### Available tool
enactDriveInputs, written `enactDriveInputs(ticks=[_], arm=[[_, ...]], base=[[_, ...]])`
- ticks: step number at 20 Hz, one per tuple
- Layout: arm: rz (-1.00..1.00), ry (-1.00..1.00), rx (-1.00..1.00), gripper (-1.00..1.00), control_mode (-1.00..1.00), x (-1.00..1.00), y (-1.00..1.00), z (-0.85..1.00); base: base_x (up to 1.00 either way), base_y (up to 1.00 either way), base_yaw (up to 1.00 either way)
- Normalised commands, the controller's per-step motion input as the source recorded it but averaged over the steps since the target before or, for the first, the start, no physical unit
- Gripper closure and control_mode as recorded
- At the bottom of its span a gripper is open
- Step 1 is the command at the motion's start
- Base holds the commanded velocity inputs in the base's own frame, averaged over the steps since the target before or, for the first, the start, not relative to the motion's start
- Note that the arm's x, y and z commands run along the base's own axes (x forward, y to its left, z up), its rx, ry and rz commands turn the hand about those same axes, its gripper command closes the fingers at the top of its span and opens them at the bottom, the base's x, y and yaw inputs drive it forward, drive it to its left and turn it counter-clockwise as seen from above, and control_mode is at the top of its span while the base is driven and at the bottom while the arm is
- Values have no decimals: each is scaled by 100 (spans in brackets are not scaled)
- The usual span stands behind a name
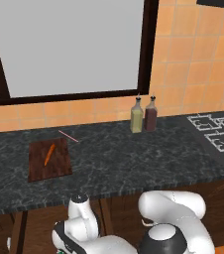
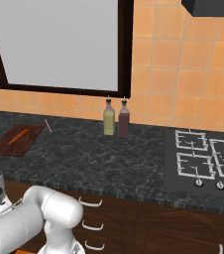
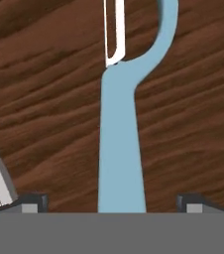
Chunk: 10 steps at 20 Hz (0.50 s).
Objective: Place the appropriate cutting tool for cutting the carrot skin on the cutting board.
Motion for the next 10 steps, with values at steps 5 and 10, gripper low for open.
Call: enactDriveInputs(ticks=[5, 10], arm=[[-5, 0, 0, 100, -100, 29, -1, -2], [-6, 0, 0, 100, -100, 1, 0, -22]], base=[[0, 0, 0], [0, 0, 0]])
